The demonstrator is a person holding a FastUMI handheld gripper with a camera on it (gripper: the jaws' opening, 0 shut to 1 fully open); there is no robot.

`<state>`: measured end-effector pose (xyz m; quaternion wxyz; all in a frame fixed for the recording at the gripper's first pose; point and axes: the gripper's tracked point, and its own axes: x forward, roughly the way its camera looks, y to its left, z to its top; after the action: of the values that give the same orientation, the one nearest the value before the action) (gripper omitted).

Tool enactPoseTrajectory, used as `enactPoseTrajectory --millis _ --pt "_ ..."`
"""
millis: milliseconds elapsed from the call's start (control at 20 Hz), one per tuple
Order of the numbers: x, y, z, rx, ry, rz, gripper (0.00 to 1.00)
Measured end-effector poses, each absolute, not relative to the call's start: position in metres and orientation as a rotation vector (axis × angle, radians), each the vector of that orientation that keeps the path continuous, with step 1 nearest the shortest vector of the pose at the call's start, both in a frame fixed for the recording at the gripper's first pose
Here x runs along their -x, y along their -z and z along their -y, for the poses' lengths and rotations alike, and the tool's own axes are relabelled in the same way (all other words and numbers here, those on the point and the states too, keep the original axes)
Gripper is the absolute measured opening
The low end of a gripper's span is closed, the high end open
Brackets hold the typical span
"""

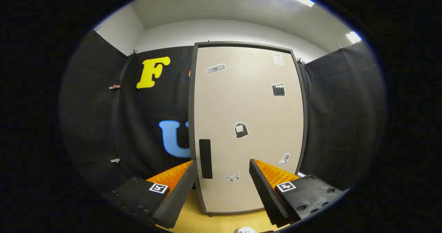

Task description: Open the shoe cabinet door, grab the shoes and put them into the shoe cabinet, then close the shoe cabinet door.

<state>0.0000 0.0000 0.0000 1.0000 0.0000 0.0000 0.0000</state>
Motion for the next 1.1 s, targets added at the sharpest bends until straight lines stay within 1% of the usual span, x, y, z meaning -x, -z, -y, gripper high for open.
enactPoseTrajectory --millis 800,1100 --pt "-0.006 0.003 -0.008 -0.002 0.004 -0.023 0.97" --pt "-0.018 0.008 -0.013 -0.013 0.001 -0.029 0.97"
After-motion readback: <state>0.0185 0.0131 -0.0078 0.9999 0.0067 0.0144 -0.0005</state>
